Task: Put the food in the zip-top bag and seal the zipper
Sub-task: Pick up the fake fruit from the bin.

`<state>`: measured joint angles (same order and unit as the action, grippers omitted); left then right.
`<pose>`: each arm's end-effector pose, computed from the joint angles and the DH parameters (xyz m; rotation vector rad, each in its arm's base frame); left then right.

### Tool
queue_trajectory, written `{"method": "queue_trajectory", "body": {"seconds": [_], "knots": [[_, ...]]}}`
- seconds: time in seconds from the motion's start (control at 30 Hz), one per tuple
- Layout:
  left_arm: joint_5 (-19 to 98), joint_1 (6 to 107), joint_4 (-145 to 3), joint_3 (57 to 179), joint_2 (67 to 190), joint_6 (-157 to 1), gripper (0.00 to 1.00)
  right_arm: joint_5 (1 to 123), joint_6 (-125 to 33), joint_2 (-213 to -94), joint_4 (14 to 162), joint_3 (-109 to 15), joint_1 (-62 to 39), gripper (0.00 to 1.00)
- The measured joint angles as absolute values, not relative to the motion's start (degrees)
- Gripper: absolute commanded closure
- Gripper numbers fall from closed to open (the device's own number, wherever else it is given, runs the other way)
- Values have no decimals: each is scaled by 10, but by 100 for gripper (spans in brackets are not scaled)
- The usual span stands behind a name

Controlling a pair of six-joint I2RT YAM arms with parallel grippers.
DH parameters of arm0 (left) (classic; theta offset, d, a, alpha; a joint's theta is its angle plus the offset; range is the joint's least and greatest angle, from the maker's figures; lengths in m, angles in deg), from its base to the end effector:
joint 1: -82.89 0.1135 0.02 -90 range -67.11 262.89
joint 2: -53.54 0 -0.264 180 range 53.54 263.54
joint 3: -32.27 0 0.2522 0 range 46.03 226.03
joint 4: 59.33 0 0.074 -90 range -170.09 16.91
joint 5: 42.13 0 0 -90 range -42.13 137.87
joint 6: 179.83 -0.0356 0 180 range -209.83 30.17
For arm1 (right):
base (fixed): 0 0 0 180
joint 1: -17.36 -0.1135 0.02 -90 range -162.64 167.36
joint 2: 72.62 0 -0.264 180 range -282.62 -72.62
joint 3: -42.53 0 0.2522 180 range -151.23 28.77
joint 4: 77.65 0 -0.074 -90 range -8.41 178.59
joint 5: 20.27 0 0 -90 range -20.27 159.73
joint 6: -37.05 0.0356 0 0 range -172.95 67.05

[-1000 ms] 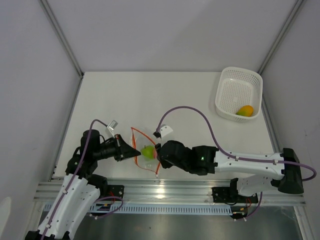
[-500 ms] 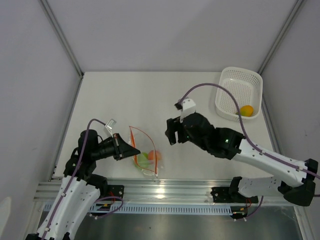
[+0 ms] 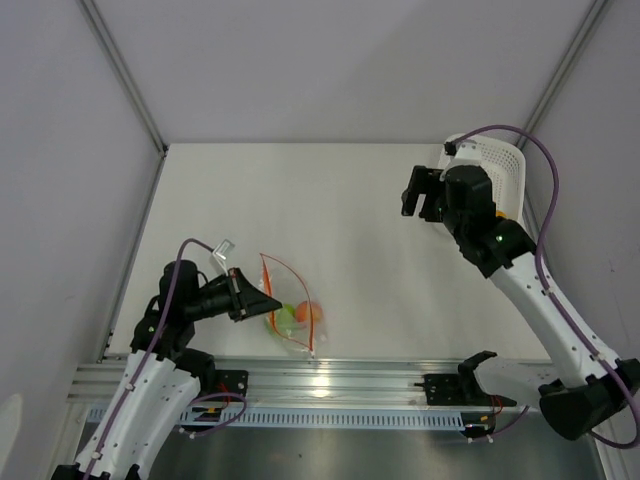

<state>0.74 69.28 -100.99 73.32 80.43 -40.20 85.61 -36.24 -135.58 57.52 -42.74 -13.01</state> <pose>0.1068 -0.0527 0.2492 -0.1242 2.2317 -1.4899 0.2062 0.1095 0.4029 -0.0515 1.9571 0.2708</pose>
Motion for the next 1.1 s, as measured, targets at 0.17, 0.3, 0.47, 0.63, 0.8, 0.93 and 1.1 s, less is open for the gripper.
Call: {"method": "queue_trajectory", "body": {"seconds": [0.17,0.3,0.47,0.63,0.8,0.93,1.1], "knots": [[6,693,-1010,729,799,-402,99,835,-333,-1451,587,-441,-7,12],[1,693,-1006,720,791,-402,99,817,-295,-1575,575,-502,75,9],[-5,693,-1006,707,791,-402,99,835,-268,-1691,545,-578,131,8],[-9,693,-1002,697,791,-402,99,884,-248,-1790,487,-673,159,7],[-11,693,-990,686,797,-401,100,940,-223,-1889,422,-771,187,6],[-19,693,-980,682,815,-402,99,982,-205,-1939,381,-796,205,6],[-21,693,-976,682,834,-403,99,1000,-188,-1953,362,-790,214,6]]}}
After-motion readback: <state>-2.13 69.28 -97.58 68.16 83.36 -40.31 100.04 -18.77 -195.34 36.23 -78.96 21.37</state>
